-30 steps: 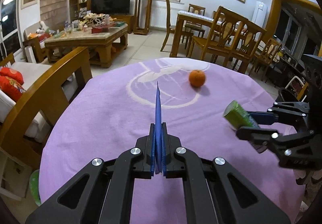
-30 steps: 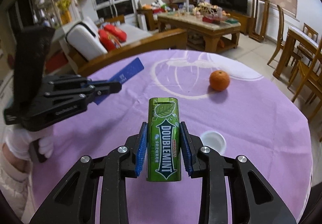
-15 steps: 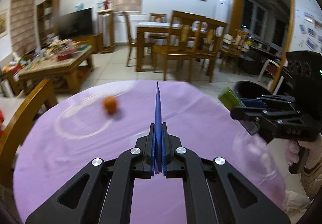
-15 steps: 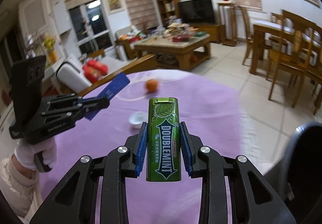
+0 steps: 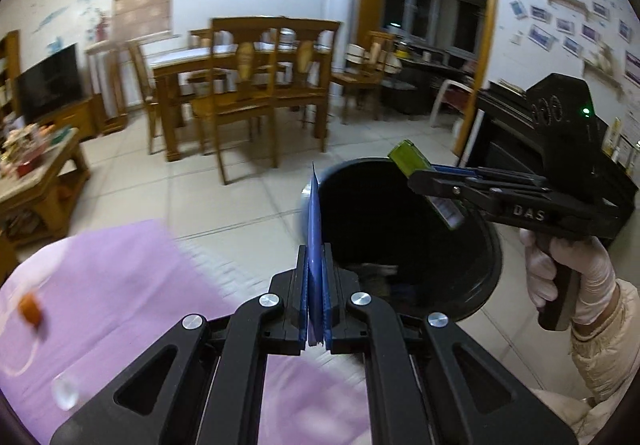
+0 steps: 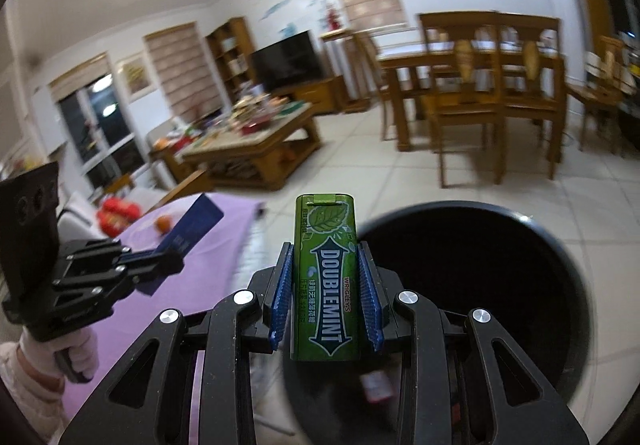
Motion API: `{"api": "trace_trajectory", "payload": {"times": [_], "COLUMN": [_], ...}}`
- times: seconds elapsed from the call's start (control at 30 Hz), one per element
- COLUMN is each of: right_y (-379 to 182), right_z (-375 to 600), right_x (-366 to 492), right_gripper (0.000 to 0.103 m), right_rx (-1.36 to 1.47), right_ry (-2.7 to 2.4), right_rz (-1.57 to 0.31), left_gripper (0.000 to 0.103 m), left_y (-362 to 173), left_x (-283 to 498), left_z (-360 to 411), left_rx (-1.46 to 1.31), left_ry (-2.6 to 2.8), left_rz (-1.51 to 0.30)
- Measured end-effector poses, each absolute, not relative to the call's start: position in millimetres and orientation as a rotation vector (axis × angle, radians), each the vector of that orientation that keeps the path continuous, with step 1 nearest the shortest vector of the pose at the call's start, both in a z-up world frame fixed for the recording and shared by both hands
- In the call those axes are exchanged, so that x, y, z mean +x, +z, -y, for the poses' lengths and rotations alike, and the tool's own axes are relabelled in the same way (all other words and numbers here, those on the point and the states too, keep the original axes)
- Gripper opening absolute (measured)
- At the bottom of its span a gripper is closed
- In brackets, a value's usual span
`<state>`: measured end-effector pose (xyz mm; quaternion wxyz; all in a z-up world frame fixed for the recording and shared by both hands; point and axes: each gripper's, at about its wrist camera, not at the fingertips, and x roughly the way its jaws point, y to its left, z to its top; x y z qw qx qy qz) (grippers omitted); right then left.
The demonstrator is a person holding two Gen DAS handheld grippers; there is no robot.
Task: Collect trash
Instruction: 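Carry the blue wrapper and Doublemint pack over the black bin with both tools, then open the left tool to drop the wrapper while the right tool drops the gum pack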
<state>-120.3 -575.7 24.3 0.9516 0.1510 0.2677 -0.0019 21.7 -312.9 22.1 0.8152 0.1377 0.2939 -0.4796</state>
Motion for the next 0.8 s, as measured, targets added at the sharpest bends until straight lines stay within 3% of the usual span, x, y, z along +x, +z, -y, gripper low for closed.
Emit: {"api": "trace_trajectory", "payload": {"times": [0.33,0.8], "right_y": [-18.2,-43.1], "right_z": [673.3,669.1], "right_x": [-168.1,-142.0], "right_gripper": [0.031,0.031], "right_rx": [0.388,0.444], "right_ry": [-0.108,-0.078], "right_rz": [-0.555,-0.583], "left_gripper": [0.006,0.006], "left_y": [-12.4,-44.4], "left_x": [-1.3,-11.2], "left_z": [402.4,436.9], "left_rx": [0.364,0.442], "left_ry": [-1.126,-1.125], "left_rz": [-0.705,-0.797]}}
